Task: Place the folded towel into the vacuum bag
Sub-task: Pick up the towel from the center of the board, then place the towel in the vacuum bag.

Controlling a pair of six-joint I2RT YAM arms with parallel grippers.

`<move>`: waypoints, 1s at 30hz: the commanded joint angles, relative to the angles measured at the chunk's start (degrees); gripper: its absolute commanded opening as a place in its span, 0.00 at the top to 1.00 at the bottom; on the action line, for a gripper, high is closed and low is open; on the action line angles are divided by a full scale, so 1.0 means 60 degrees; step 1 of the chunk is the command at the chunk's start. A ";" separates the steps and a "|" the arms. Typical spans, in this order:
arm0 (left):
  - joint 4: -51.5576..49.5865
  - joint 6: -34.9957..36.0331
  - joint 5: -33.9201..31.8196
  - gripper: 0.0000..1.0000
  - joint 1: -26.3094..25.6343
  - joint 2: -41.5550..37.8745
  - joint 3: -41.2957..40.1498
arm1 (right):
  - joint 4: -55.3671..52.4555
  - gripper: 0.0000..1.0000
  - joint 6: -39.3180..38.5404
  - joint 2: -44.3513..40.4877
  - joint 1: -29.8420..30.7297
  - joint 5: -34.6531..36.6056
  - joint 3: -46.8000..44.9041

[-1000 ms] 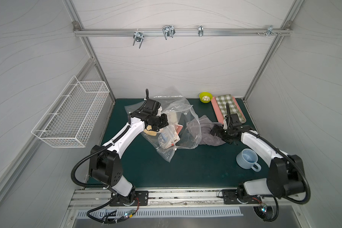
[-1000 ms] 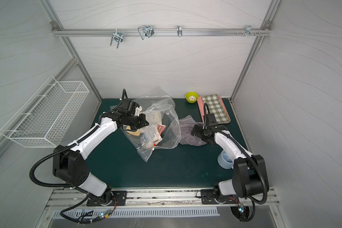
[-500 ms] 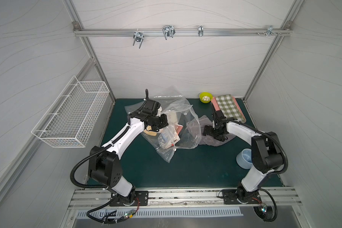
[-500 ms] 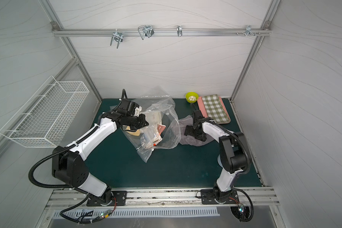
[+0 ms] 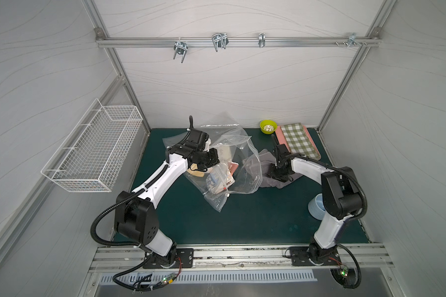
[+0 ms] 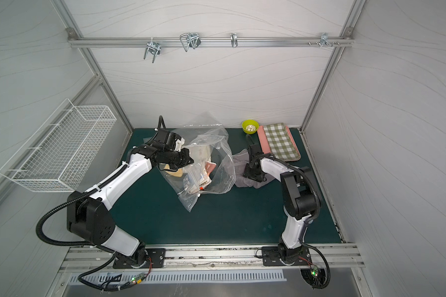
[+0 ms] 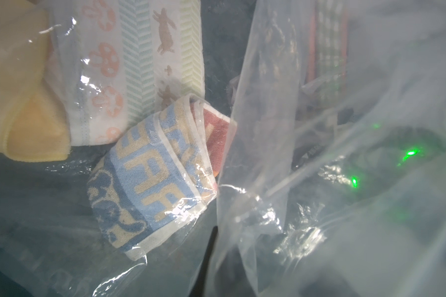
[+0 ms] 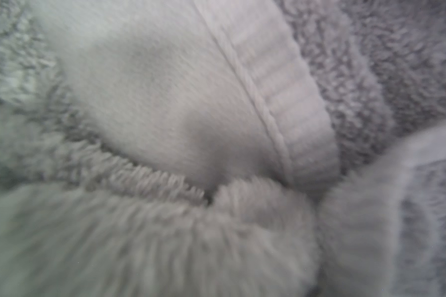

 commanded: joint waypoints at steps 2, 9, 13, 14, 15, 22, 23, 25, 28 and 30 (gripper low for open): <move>0.0136 -0.0027 -0.0047 1.00 0.0050 -0.0223 0.0058 | 0.1006 1.00 0.0239 -0.0429 0.0077 -0.0993 -0.1177; 0.0093 0.0068 -0.0206 1.00 0.0008 -0.0172 -0.0167 | 0.1401 1.00 -0.0281 -0.3212 0.0065 -0.1345 -0.1737; 0.0302 0.0061 -0.0149 1.00 -0.0048 -0.0187 -0.0381 | 0.1555 1.00 -0.0360 -0.4863 -0.0155 -0.1698 -0.1997; 0.0334 0.0048 -0.0162 1.00 -0.0077 -0.0186 -0.0406 | 0.1645 1.00 -0.0333 -0.5222 -0.0230 -0.1861 -0.2046; 0.0335 0.0047 -0.0189 1.00 -0.0106 -0.0151 -0.0413 | 0.1663 1.00 -0.0279 -0.5522 -0.0288 -0.1916 -0.2051; 0.0253 0.0047 -0.0195 1.00 -0.0394 0.0175 -0.0269 | 0.2247 1.00 -0.0174 -0.7144 -0.0187 -0.2587 -0.1108; 0.0243 0.0011 -0.0184 1.00 -0.0425 0.0211 -0.0243 | 0.2338 1.00 -0.0253 -0.7271 -0.0022 -0.2604 -0.0768; 0.0323 -0.0053 -0.0047 1.00 -0.0470 0.0295 -0.0266 | 0.2379 1.00 -0.0523 -0.7334 0.0412 -0.2644 -0.0028; 0.0442 -0.0180 0.0207 1.00 -0.0477 0.0397 -0.0270 | 0.2496 1.00 -0.0897 -0.7165 0.1322 -0.2811 0.0971; 0.0508 -0.0231 0.0342 1.00 -0.0477 0.0414 -0.0240 | 0.2769 1.00 -0.0968 -0.6969 0.2067 -0.3003 0.1254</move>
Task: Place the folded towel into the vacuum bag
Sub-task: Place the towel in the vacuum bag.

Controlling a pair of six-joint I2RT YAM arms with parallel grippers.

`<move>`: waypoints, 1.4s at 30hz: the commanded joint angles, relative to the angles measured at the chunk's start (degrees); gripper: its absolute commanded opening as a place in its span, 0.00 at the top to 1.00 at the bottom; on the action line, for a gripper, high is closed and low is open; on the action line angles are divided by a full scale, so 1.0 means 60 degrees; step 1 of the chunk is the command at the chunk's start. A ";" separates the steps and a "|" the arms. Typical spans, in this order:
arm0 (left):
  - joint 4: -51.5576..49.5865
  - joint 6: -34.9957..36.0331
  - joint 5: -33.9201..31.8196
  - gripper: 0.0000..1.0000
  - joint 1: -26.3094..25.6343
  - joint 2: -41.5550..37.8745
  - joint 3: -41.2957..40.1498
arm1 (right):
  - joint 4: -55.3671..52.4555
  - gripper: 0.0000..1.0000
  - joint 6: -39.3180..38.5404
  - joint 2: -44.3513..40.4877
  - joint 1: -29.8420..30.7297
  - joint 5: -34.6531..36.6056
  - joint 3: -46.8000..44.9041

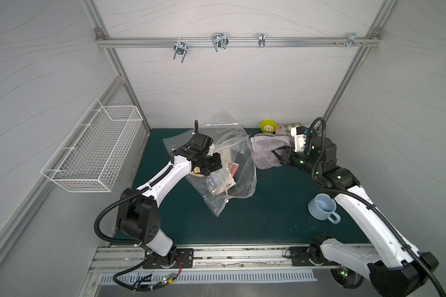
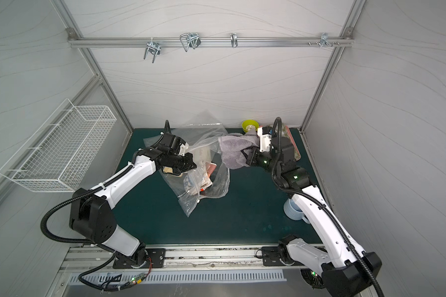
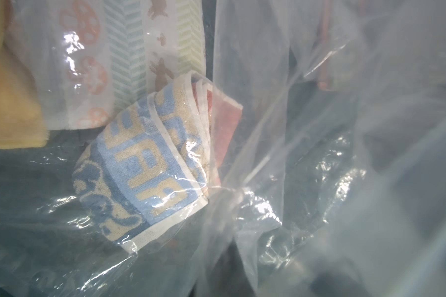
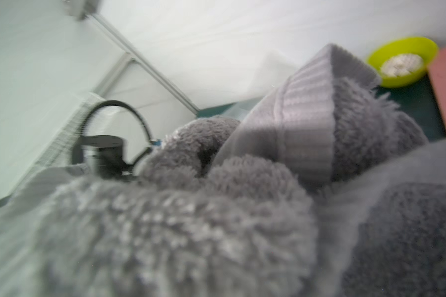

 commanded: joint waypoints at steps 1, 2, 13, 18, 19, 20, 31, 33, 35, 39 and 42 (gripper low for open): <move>0.0361 -0.0177 0.0329 1.00 -0.0036 0.0153 0.0203 | 0.1232 1.00 -0.0416 0.0043 0.1086 -0.0650 0.0628; 0.0384 -0.0177 0.0403 1.00 -0.0029 0.0159 0.0235 | 0.1379 1.00 -0.0436 0.0159 0.1466 -0.0707 0.0601; 0.0036 0.0049 0.1008 1.00 -0.0036 -0.0070 0.0866 | 0.2547 1.00 0.0166 0.3612 0.2778 -0.0113 -0.1579; -0.0531 0.0362 0.1346 1.00 -0.0007 -0.0278 0.1459 | 0.0984 1.00 0.0248 0.5527 0.2717 0.1002 -0.1354; -0.0675 0.0470 0.1441 1.00 0.0005 -0.0333 0.1609 | 0.0669 1.00 0.0230 0.5685 0.2722 0.1320 -0.1314; -0.0843 0.0601 0.1518 1.00 0.0008 -0.0393 0.1802 | 0.0428 1.00 0.0307 0.5761 0.2713 0.1637 -0.1312; -0.2380 0.2284 0.1674 1.00 -0.0117 -0.0926 0.3567 | -0.0436 1.00 0.1490 0.5193 0.2023 0.2872 -0.1645; -0.2269 0.2494 0.1682 1.00 -0.0504 -0.0900 0.3338 | -0.0138 1.00 0.1522 0.5035 0.2040 0.2630 -0.1660; -0.1875 0.2576 0.1908 1.00 -0.1126 -0.0828 0.2881 | 0.0393 1.00 0.1496 0.4817 0.2053 0.2286 -0.1684; -0.0729 0.2290 0.2373 1.00 -0.2040 -0.0324 0.1849 | 0.2493 0.54 0.1324 0.4049 0.2157 0.1235 -0.2115; -0.0876 0.2166 0.1655 1.00 -0.2471 0.0455 0.1799 | 0.3041 0.35 0.1222 0.3250 0.2170 0.1338 -0.2306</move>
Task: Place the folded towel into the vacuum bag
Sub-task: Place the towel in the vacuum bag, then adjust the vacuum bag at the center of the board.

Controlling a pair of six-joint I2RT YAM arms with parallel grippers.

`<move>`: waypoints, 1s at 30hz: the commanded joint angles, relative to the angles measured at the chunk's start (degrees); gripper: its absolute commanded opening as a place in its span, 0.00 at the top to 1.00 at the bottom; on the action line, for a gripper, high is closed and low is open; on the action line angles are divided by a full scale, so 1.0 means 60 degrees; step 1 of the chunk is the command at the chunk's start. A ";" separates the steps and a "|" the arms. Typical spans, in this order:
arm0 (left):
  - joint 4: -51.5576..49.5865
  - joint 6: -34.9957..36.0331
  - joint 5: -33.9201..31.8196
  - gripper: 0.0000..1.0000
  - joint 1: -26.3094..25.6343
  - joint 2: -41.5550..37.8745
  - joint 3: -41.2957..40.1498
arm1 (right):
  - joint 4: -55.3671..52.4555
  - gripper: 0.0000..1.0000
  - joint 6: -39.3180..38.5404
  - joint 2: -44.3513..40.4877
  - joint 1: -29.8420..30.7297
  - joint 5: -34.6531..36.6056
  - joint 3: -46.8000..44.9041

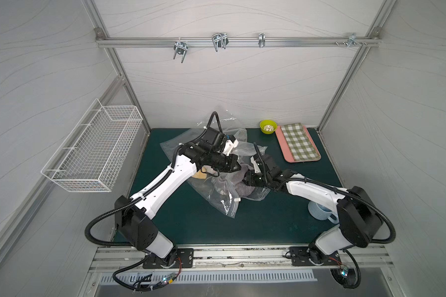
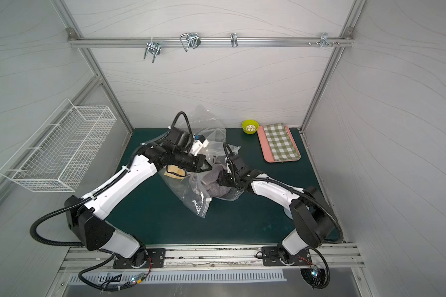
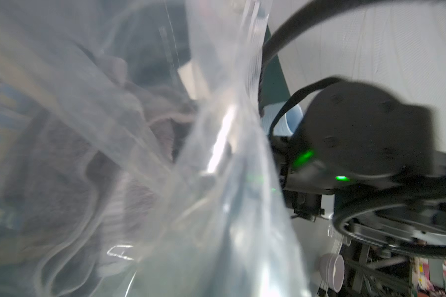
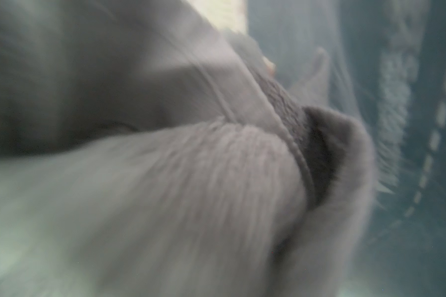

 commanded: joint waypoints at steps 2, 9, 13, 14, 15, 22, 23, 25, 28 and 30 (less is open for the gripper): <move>0.0367 -0.0068 -0.0520 1.00 -0.0520 0.0995 0.0032 | 0.1113 0.33 -0.0173 -0.1461 0.0028 0.0188 0.0016; -0.0121 0.0064 -0.1646 1.00 -0.0647 0.1892 0.0319 | -0.0487 0.32 -0.0489 -0.2913 0.0050 0.2257 -0.0295; -0.0343 0.0070 -0.2062 1.00 -0.0697 0.2347 0.0394 | -0.0910 0.32 -0.0640 -0.3812 0.0046 0.3225 -0.0932; -0.0291 0.0020 -0.2046 1.00 -0.0703 0.2419 0.0378 | -0.1032 0.36 -0.0619 -0.4082 0.0040 0.3387 -0.1072; -0.0275 -0.0014 -0.2058 1.00 -0.0712 0.2492 0.0371 | -0.1034 0.39 -0.0643 -0.4372 0.0050 0.3488 -0.1231; -0.0360 0.0039 -0.2143 1.00 -0.0777 0.2887 0.0603 | -0.0174 0.53 0.0652 -0.6097 -0.0784 0.2293 -0.2900; -0.0368 0.0039 -0.2119 1.00 -0.0779 0.2914 0.0605 | -0.0457 0.40 0.0701 -0.6090 -0.0877 0.2272 -0.2884; -0.0331 0.0036 -0.2071 1.00 -0.0806 0.2927 0.0605 | -0.0908 0.01 0.0840 -0.6121 -0.1170 0.2258 -0.2983; -0.0275 0.0038 -0.2005 1.00 -0.0831 0.2891 0.0619 | -0.0372 0.01 0.1274 -0.6213 -0.2074 0.1246 -0.3622; -0.0204 0.0038 -0.1974 1.00 -0.0846 0.2808 0.0605 | 0.0083 0.01 0.1574 -0.6172 -0.2681 0.0597 -0.4105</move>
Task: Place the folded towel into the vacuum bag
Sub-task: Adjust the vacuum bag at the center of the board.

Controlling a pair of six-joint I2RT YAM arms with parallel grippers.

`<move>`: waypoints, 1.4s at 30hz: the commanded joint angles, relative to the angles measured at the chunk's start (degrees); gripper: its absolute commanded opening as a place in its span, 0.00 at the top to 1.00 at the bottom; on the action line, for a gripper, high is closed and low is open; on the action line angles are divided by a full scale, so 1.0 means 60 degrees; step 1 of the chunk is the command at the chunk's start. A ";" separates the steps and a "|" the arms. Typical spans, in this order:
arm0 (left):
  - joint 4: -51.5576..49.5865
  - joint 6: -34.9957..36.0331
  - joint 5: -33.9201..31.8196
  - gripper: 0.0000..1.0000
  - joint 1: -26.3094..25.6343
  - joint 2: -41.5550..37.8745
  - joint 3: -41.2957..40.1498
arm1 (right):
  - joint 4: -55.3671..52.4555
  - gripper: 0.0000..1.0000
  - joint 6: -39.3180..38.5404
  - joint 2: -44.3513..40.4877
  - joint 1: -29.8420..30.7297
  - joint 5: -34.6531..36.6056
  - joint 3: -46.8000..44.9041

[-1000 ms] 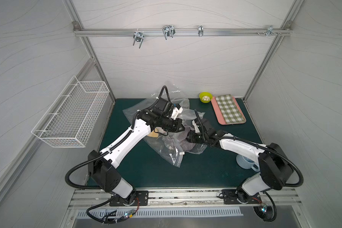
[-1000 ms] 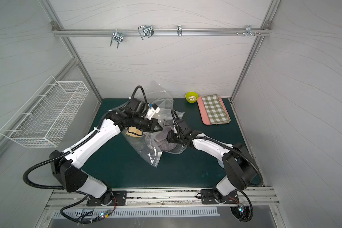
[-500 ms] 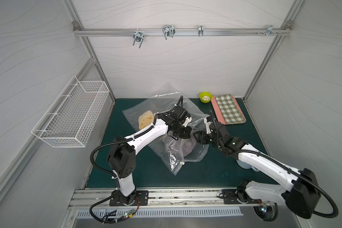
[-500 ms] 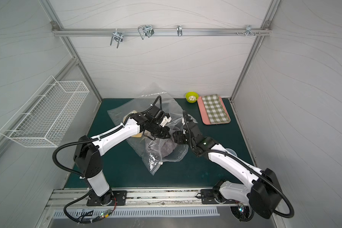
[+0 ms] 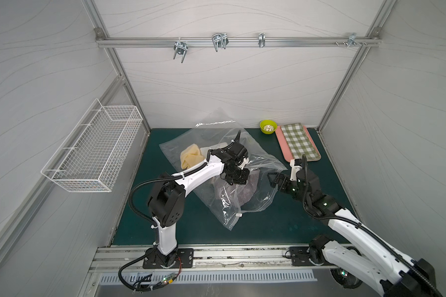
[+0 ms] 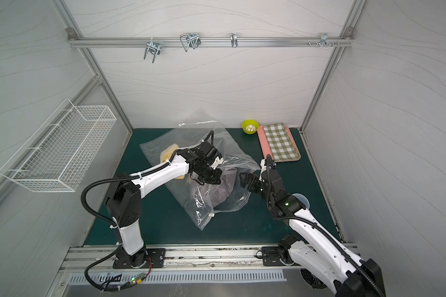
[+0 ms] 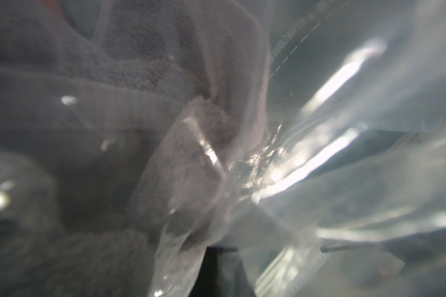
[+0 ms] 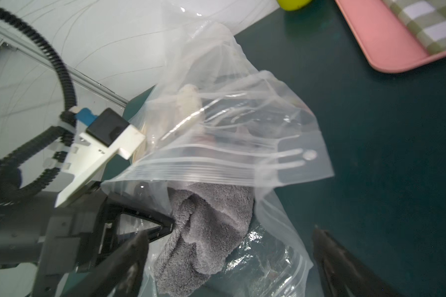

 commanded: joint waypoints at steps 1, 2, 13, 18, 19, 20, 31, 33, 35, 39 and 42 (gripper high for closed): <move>-0.0162 0.0035 -0.0127 1.00 -0.0041 0.0000 0.0304 | 0.0567 0.01 0.0861 0.0020 -0.0902 -0.1263 -0.0715; -0.0093 0.0028 -0.0124 1.00 -0.0033 -0.0082 0.0240 | 0.0696 0.01 0.0839 0.0141 -0.1129 -0.1541 -0.0871; 0.0115 0.0014 -0.0240 1.00 -0.0030 -0.0597 -0.0093 | 0.0706 0.20 -0.0453 0.1754 -0.1162 -0.2071 -0.0829; 0.0368 0.0068 0.0143 1.00 -0.0034 -0.0918 -0.0242 | 0.1686 0.59 -0.0740 0.3099 -0.1177 -0.2231 -0.0439; 0.0496 0.0112 0.0353 1.00 -0.0016 -0.1047 -0.0331 | 0.1836 0.69 -0.0777 0.3353 -0.1177 -0.2430 -0.0275; 0.0640 0.0130 0.0586 1.00 0.0018 -0.1172 -0.0415 | 0.1956 0.77 -0.0792 0.3715 -0.1163 -0.2664 -0.0116; 0.2336 -0.1112 0.1283 1.00 0.2218 -0.2352 -0.1322 | 0.3519 1.00 -0.0650 0.5178 -0.0928 -0.5199 0.2623; 0.2101 -0.1034 0.0734 1.00 0.2729 -0.2172 -0.0886 | 0.3774 1.00 -0.0554 0.5473 -0.0928 -0.5608 0.3570; 0.2030 -0.1259 0.0531 1.00 0.3398 -0.1930 -0.0320 | 0.4136 1.00 -0.0368 0.5693 -0.0914 -0.5995 0.4507; 0.2332 -0.1599 0.0692 1.00 0.4543 -0.1720 0.0897 | 0.4887 1.00 -0.0039 0.5997 -0.0895 -0.7032 0.6322; 0.2481 -0.1210 0.0806 1.00 0.4774 -0.1874 0.1871 | 0.5351 1.00 0.0203 0.6035 -0.0899 -0.7209 0.6763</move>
